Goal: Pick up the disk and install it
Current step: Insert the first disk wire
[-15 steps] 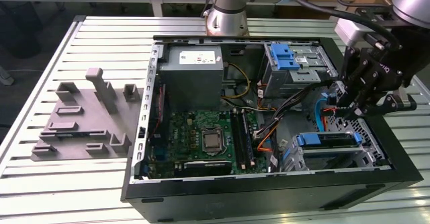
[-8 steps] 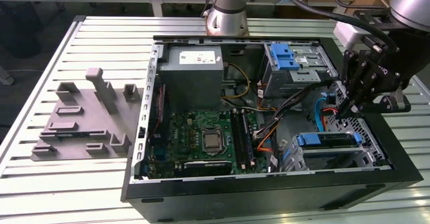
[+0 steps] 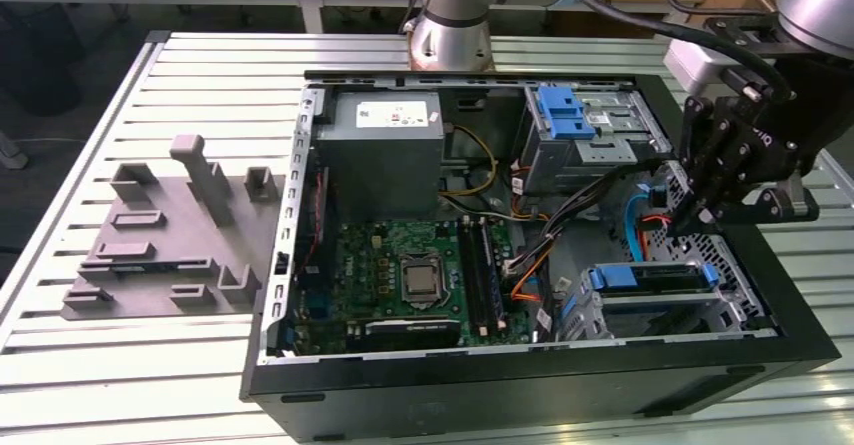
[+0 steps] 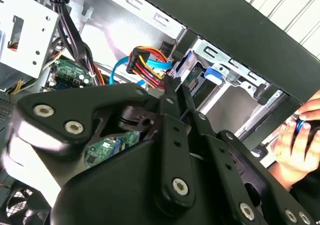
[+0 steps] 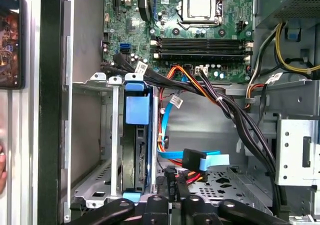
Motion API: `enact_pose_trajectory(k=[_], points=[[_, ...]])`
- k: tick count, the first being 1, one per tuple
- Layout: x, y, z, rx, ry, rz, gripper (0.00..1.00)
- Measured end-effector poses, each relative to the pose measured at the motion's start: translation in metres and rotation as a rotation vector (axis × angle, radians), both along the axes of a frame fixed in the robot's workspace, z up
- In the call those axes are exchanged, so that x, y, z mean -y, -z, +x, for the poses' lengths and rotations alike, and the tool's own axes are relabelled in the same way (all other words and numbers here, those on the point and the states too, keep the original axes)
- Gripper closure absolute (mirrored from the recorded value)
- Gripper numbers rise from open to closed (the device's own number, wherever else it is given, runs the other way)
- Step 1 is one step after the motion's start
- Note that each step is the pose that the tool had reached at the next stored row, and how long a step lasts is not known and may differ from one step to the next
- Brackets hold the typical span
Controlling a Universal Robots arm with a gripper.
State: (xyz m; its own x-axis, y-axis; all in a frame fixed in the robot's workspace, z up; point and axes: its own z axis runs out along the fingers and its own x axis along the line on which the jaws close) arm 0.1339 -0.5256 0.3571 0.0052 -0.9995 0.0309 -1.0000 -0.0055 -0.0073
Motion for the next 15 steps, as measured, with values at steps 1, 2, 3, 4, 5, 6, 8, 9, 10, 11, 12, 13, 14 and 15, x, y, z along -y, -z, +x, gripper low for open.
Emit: enact_pose_trajectory(k=[1,2,3,4,5,6,8,9,10,11,12,13,14,15], points=[[0.0,-0.0007,-0.0003,0.0003,0.0,-0.0001,0.82],[0.0,-0.0009,-0.0007,0.0008,0.0,-0.0001,0.76],[0.0,-0.0009,-0.001,0.0015,0.0,0.0,0.76],[0.0,-0.001,-0.0015,0.0027,0.0,-0.0002,0.76],[-0.0001,-0.0012,-0.0025,0.0053,0.0,-0.0006,0.76],[0.0,-0.0011,-0.0032,0.0081,0.0,-0.0006,0.76],[0.0,-0.0009,-0.0044,0.0163,0.0,-0.001,0.76],[0.0,-0.0007,-0.0048,0.0203,0.0,-0.0017,0.76],[0.0,-0.0004,-0.005,0.0238,0.0,-0.0024,0.76],[0.0,0.0,-0.0053,0.0277,0.0,-0.0026,0.76],[0.0,0.0005,-0.0058,0.0305,0.0,-0.0027,0.76],[0.0,0.0011,-0.0062,0.0327,0.0,-0.0028,0.76],[0.0,0.0018,-0.0065,0.0346,0.0,-0.003,0.76],[0.0,0.0026,-0.0068,0.0366,0.0,-0.0029,0.76]])
